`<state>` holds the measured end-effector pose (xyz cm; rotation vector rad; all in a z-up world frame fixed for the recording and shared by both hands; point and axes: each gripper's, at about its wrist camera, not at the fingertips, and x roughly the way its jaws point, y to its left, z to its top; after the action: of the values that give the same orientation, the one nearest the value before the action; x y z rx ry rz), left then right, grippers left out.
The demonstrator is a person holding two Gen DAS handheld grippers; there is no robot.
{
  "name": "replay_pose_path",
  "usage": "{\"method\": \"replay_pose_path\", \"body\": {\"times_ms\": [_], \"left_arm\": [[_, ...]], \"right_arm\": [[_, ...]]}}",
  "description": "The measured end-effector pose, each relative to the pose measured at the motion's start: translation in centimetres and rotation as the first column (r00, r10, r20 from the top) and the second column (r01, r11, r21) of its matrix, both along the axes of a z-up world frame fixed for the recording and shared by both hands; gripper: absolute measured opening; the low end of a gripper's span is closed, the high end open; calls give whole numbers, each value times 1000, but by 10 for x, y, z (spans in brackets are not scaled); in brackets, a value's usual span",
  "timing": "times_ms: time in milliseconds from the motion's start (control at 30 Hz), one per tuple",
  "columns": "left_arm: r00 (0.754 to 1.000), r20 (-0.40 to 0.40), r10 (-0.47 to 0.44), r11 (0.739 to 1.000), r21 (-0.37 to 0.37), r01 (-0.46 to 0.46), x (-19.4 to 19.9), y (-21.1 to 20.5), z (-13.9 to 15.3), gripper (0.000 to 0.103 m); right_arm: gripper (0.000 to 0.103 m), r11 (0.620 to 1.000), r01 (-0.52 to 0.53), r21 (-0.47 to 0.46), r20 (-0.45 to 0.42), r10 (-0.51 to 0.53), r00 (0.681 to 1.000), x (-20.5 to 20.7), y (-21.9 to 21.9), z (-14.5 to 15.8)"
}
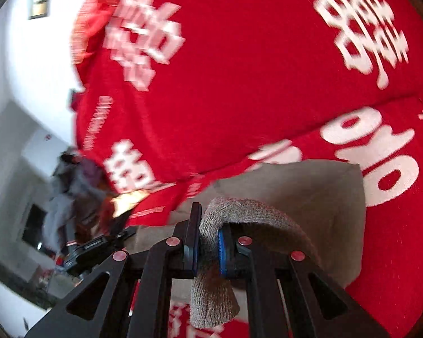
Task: Fold small clothes
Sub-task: 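Lift the pinched edge with both grippers and fold the sweater over again, then open both grippers and release the folded grey sweater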
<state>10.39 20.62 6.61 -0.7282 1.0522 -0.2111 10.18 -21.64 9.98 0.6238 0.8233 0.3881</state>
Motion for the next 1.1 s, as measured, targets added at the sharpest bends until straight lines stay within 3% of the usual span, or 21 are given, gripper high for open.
{"method": "replay_pose_path", "body": {"times_ms": [100,200,300,400,433,467,500,533,567,667,733,833,933,1000,1033,1067,1100], "left_arm": [[993,-109,38,999,-25,-41,26,4,-37,11],[976,-208,61,992,-99,-83,39,12,-64,11],[971,-234,51,985,-151,-88,42,19,-72,11],[975,-221,27,974,-213,-75,34,27,-66,11],[979,-204,24,970,-233,-72,30,30,-62,15],[981,-195,24,966,-248,-73,26,33,-60,26],[982,-185,32,964,-255,-80,22,35,-57,74],[982,-177,69,967,-231,-109,18,37,-52,103],[981,-149,127,968,-195,-156,12,41,-46,102],[987,-148,70,971,-216,-101,8,37,-38,102],[989,-140,49,982,-173,-73,-2,31,-28,102],[989,-139,-51,997,-68,42,-16,7,-20,102],[973,-158,-167,986,-4,169,-23,-31,-27,102],[957,-191,-216,975,15,223,-20,-54,-39,100],[949,-215,-229,971,17,239,-16,-63,-46,83],[942,-238,-237,968,24,250,-12,-68,-51,73],[943,-242,-229,965,68,251,-6,-72,-51,49]], "right_arm": [[11,998,42,-47,-110,-47,993,37,-6,-36],[16,996,83,-43,-219,-90,972,64,-18,-69],[25,993,120,18,-341,-107,934,80,-34,-95],[35,992,125,35,-339,-106,935,73,-42,-94],[45,992,119,39,-330,-100,939,68,-44,-91],[63,993,112,45,-319,-92,943,60,-45,-88],[72,993,110,50,-305,-89,948,53,-46,-84],[79,993,105,62,-275,-84,958,44,-46,-79],[79,993,93,69,-253,-73,965,39,-43,-75],[79,998,58,33,-257,-48,965,35,-31,-72],[79,999,39,0,-266,-38,963,32,-23,-71],[79,999,4,-46,-264,-16,964,31,-10,-70],[78,999,-5,-54,-257,-9,966,31,-3,-71],[70,997,-6,-74,-274,-15,962,34,2,-75],[55,996,-17,-89,-295,-10,956,36,4,-79],[39,994,-30,-101,-310,-3,951,37,7,-81],[33,991,-45,-127,-325,1,946,37,10,-83]]}}
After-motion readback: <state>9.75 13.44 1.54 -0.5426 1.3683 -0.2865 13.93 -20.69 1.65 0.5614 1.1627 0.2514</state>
